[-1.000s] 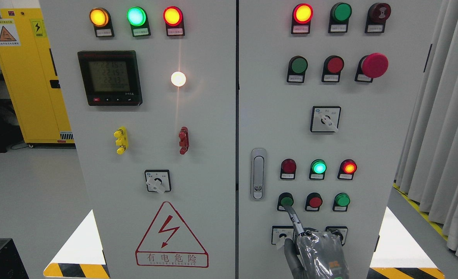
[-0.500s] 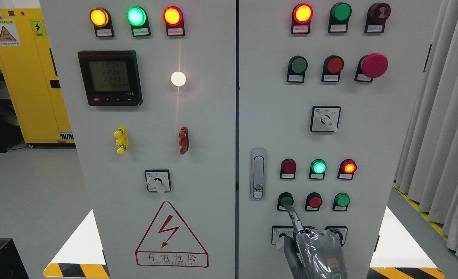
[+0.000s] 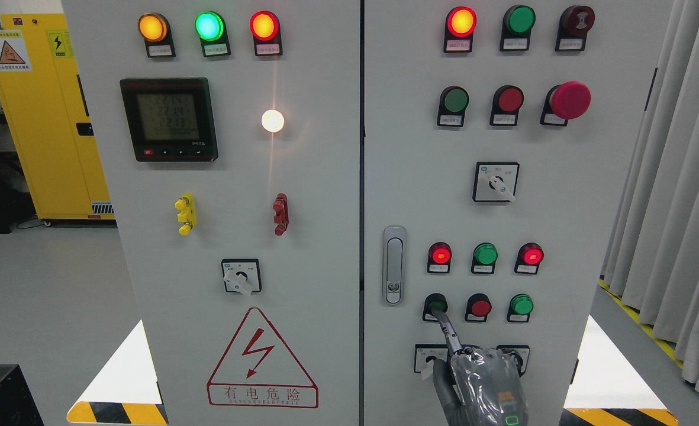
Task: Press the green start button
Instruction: 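Push the green button inward with the right hand's fingertip, then withdraw the right hand downward away from the button panel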
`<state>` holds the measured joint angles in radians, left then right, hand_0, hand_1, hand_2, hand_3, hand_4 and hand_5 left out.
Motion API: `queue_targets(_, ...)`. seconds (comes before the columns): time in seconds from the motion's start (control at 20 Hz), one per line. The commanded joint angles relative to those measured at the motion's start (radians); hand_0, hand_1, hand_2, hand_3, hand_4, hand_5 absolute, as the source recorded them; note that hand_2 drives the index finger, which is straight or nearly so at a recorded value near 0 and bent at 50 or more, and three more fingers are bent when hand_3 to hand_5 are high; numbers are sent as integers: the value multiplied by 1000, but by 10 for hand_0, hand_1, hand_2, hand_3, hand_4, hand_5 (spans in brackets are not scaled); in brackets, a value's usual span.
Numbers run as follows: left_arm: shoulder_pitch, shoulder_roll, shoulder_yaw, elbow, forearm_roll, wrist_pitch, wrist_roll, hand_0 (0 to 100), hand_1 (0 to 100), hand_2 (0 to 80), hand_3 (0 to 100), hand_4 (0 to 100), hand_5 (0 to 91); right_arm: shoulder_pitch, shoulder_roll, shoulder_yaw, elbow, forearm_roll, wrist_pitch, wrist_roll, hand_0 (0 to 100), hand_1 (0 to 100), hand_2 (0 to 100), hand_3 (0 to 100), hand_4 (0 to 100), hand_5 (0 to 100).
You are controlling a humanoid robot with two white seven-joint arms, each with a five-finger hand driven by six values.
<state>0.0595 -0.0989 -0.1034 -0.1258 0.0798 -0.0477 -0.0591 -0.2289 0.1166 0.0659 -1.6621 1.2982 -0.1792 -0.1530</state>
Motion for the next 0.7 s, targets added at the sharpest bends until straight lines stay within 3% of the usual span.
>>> queue_targets(0.0,0,-1,1,0,0,0,-1,120,556,0,0,0,0,-10,2,-6,27,-2,3,3,848,959,0,901,940,1000)
queue_targets(0.45,0,-1,-1,0,0,0,-1,120,556,0,0,0,0,20,3,0,-41,-33,-8,-14,853,959,0,902,939,1000)
queue_targets(0.65,0,-1,1,0,0,0,-1,120,556,0,0,0,0,42,0,3,-71,-54,-16,-48,869,958,0,904,936,1000)
